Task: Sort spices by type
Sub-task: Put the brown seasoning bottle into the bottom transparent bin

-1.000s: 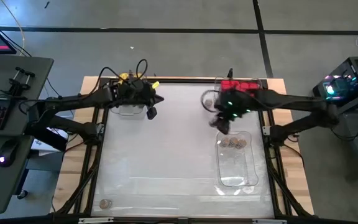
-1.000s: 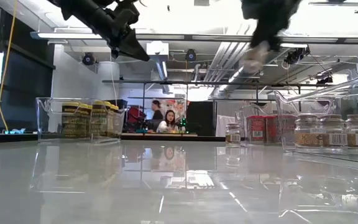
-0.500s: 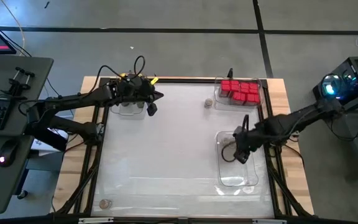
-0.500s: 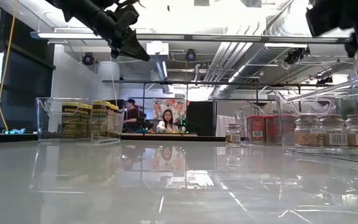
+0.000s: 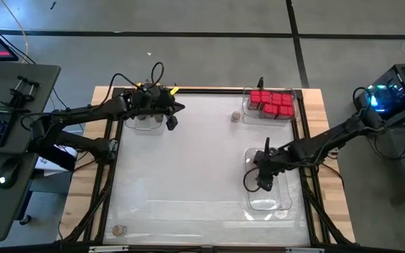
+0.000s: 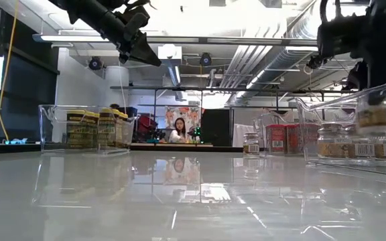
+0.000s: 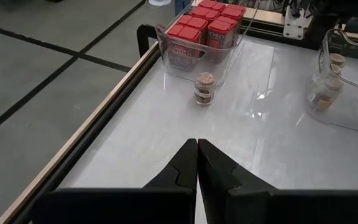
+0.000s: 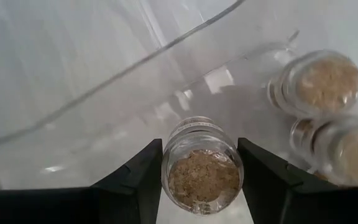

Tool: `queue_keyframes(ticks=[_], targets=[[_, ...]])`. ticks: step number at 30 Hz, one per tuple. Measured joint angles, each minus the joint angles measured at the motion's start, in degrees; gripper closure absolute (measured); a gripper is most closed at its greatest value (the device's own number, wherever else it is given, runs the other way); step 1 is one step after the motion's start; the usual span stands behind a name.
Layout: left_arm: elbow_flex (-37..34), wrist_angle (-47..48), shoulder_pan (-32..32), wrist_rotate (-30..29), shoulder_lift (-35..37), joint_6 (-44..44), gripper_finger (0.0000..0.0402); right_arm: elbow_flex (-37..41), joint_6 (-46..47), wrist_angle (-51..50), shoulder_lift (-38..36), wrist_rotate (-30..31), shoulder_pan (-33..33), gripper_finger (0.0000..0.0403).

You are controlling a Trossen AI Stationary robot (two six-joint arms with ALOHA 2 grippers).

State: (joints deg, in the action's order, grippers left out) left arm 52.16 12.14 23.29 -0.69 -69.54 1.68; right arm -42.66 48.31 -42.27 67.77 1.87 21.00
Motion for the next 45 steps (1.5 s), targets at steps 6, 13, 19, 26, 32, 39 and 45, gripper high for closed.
queue_keyframes(ticks=[6,13,19,26,32,39,45], targets=[[0.0,0.0,0.0,0.0,0.0,-0.3,0.0402,0.0,-11.1,0.3,4.3,0.1,-1.1,0.0232],[0.0,0.1,0.0,0.0,0.0,-1.5,0.0402,0.0,-18.7,2.5,8.6,2.8,-2.8,0.0216],[0.0,0.2,0.0,0.0,0.0,-1.5,0.0401,0.0,-19.2,2.5,9.4,3.8,-3.4,0.0183],[0.0,0.5,0.0,0.0,0.0,-1.5,0.0401,-0.6,-19.2,0.6,9.4,1.7,-3.4,0.0178],[0.0,0.5,0.0,0.0,0.0,-0.9,0.0402,-4.3,-20.2,-4.2,9.4,3.2,-3.4,0.0178],[0.0,0.8,0.0,0.0,0.0,-0.9,0.0402,-9.3,-22.9,-9.1,9.4,3.6,-3.3,0.02],[0.0,4.2,0.0,0.0,0.0,-1.0,0.0401,-10.5,-23.3,-8.9,9.4,0.8,-2.2,0.03]])
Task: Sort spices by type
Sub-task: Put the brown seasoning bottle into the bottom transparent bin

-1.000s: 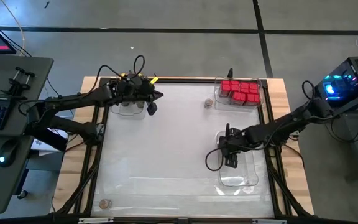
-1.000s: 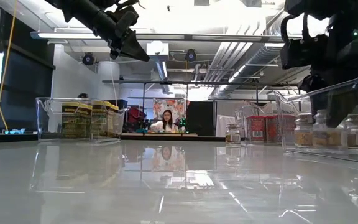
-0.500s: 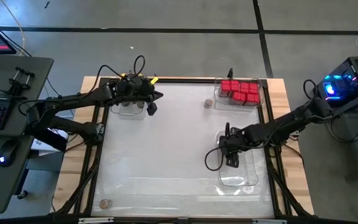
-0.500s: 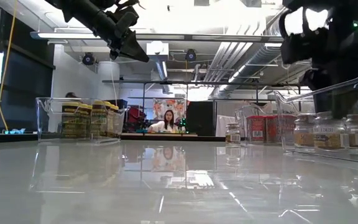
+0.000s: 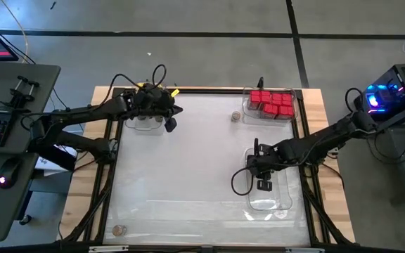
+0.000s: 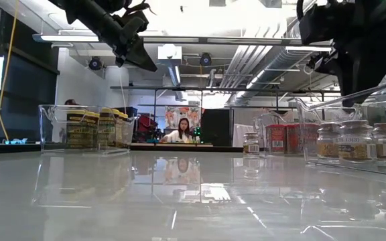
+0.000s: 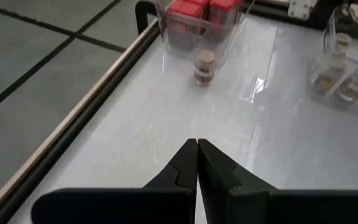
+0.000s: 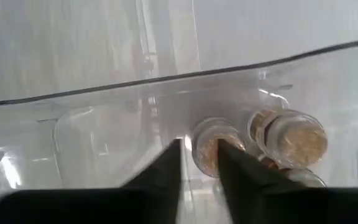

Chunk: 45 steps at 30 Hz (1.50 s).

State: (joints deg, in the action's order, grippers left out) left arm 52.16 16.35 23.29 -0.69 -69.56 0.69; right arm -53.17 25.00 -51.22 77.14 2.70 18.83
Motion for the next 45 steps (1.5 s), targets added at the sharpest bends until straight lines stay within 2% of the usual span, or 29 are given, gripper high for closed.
queue_keyframes(ticks=[2,4,18,25,33,40,45], targets=[[0.0,0.6,0.0,0.0,0.0,0.0,0.0401,0.6,0.0,0.4,0.0,-0.3,0.3,0.0364],[0.0,0.7,0.0,0.0,0.0,-0.5,0.0402,1.5,-0.1,0.3,0.0,-0.4,0.3,0.0389],[0.0,0.5,0.0,0.0,0.0,-0.6,0.0402,3.5,-2.1,0.9,0.0,0.7,-1.0,0.04],[0.0,0.5,0.0,0.0,0.0,-0.6,0.0401,3.5,-3.2,0.9,0.0,3.8,-2.3,0.0402],[0.0,0.5,0.0,-0.1,0.0,-0.5,0.0401,2.4,-2.7,0.3,0.1,3.2,-4.7,0.0402],[0.0,0.4,0.0,-0.2,-0.6,0.0,0.0402,2.2,-4.5,2.5,0.0,-0.8,-1.4,0.0402],[0.0,0.3,0.0,-0.1,-2.4,-0.5,0.0401,2.4,-2.6,2.6,0.1,0.9,-0.4,0.0403]])
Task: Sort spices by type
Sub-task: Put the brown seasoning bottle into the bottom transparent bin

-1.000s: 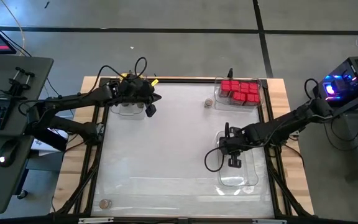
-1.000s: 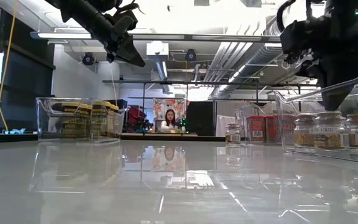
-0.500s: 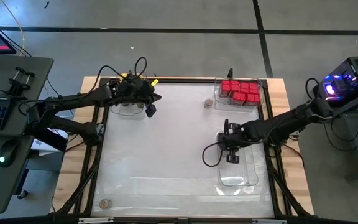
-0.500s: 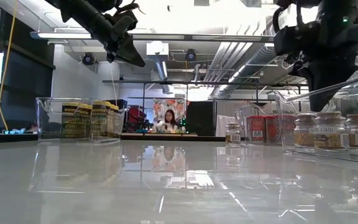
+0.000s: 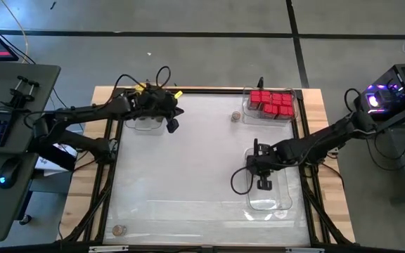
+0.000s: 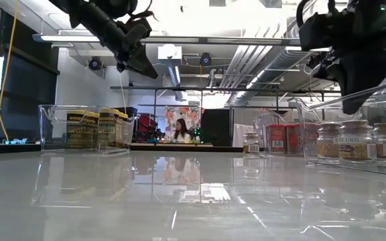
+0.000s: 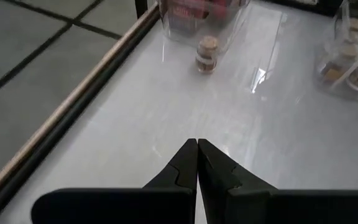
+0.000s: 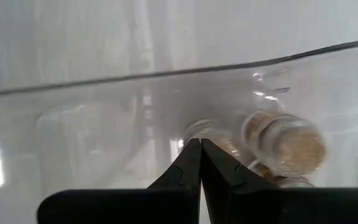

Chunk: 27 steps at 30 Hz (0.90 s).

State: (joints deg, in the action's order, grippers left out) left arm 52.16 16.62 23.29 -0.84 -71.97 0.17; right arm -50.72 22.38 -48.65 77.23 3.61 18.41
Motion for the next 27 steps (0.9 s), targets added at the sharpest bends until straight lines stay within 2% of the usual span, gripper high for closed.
queue_keyframes(ticks=[6,11,18,27], targets=[[0.0,0.1,-0.1,0.4,-2.8,-0.1,0.0402,0.0,-4.2,0.2,1.8,-8.8,1.3,0.0403],[0.0,-0.2,-0.1,0.6,-4.0,-2.5,0.0401,0.0,-8.0,1.0,6.3,-8.8,2.6,0.0403],[0.0,-0.3,-0.1,0.6,-4.1,-2.6,0.0401,0.0,-8.3,3.9,10.9,-7.6,2.2,0.0403],[0.0,-0.4,-0.1,0.7,-4.0,-2.6,0.0401,0.0,-7.2,1.8,11.2,1.4,2.1,0.0403]])
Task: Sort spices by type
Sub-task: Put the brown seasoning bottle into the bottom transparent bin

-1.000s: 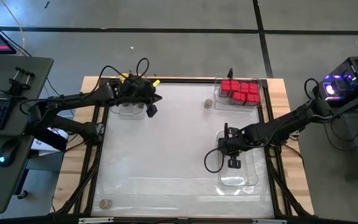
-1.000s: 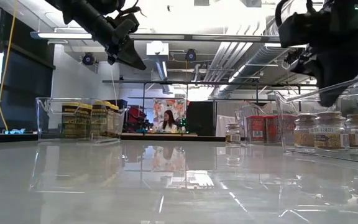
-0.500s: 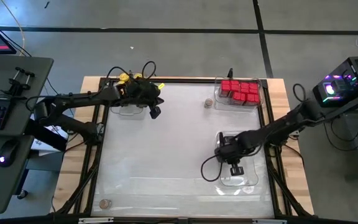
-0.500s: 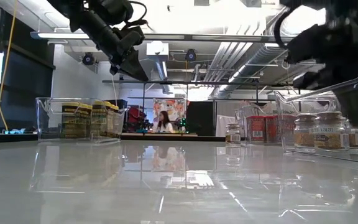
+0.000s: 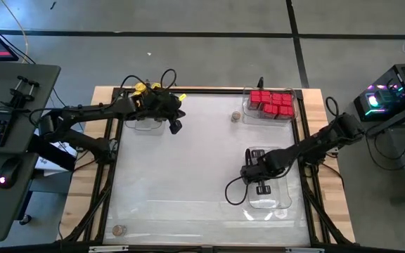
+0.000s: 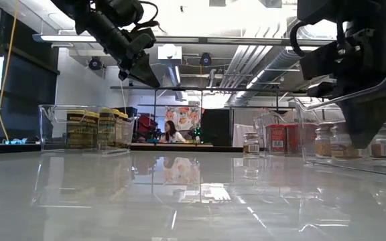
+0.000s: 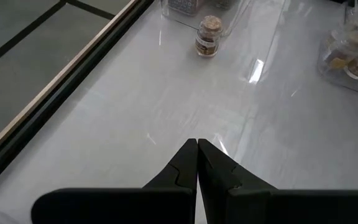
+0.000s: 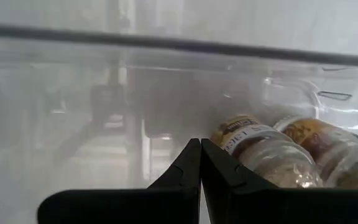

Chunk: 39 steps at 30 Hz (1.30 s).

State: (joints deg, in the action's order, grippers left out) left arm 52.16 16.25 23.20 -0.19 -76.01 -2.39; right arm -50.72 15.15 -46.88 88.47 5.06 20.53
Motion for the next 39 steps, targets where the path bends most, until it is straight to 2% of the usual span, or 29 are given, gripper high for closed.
queue_keyframes(ticks=[3,7,10,13,16,18,19,22,26,28,31,33,36,39], targets=[[0.0,0.0,0.0,0.0,0.0,0.0,0.0402,-0.1,1.0,-0.6,0.0,1.3,0.0,0.0403],[0.0,0.3,0.0,0.0,0.0,0.0,0.0401,-2.6,0.9,-3.1,-0.4,-3.8,0.3,0.0403],[0.0,0.4,0.0,0.0,0.0,0.0,0.0401,-6.4,-0.7,-7.0,-2.1,-4.4,1.0,0.0403],[0.0,0.4,0.0,0.1,0.0,0.0,0.0402,-11.2,-1.7,-11.9,-4.7,-1.2,0.7,0.0403],[0.0,0.2,0.0,0.1,0.0,0.1,0.0402,-16.1,-1.6,-11.7,-7.6,7.1,-1.3,0.0403],[0.0,0.1,0.0,0.0,0.0,0.1,0.0401,-19.0,-0.5,-9.9,-8.3,12.5,-4.5,0.0403],[0.0,0.1,0.0,0.0,0.0,0.1,0.0402,-20.0,0.3,-8.8,-8.3,13.0,-7.1,0.0403],[0.0,0.1,0.0,0.0,0.0,0.1,0.0402,-21.6,0.4,-6.2,-6.2,8.9,-16.8,0.0403],[0.0,0.2,0.0,0.1,0.0,0.0,0.0401,-23.8,-6.8,-1.5,-1.7,4.5,-28.8,0.0389],[0.0,0.3,0.0,1.2,0.0,-0.4,0.0402,-26.4,-11.1,-1.5,1.6,1.9,-33.7,0.0367],[0.0,0.8,-0.1,4.4,0.0,-2.0,0.0401,-31.2,-21.8,-6.1,7.0,1.4,-38.9,0.0312],[0.0,0.9,-0.2,8.2,0.1,-3.4,0.0402,-34.2,-29.2,-7.7,10.2,2.6,-41.1,0.0265],[0.0,1.9,-0.7,14.5,0.7,-4.6,0.0401,-37.7,-35.0,-8.0,14.5,3.8,-43.6,0.0194],[0.0,4.6,-2.4,16.5,2.8,-7.5,0.0402,-39.9,-40.2,-9.8,18.4,1.7,-45.4,0.0136]])
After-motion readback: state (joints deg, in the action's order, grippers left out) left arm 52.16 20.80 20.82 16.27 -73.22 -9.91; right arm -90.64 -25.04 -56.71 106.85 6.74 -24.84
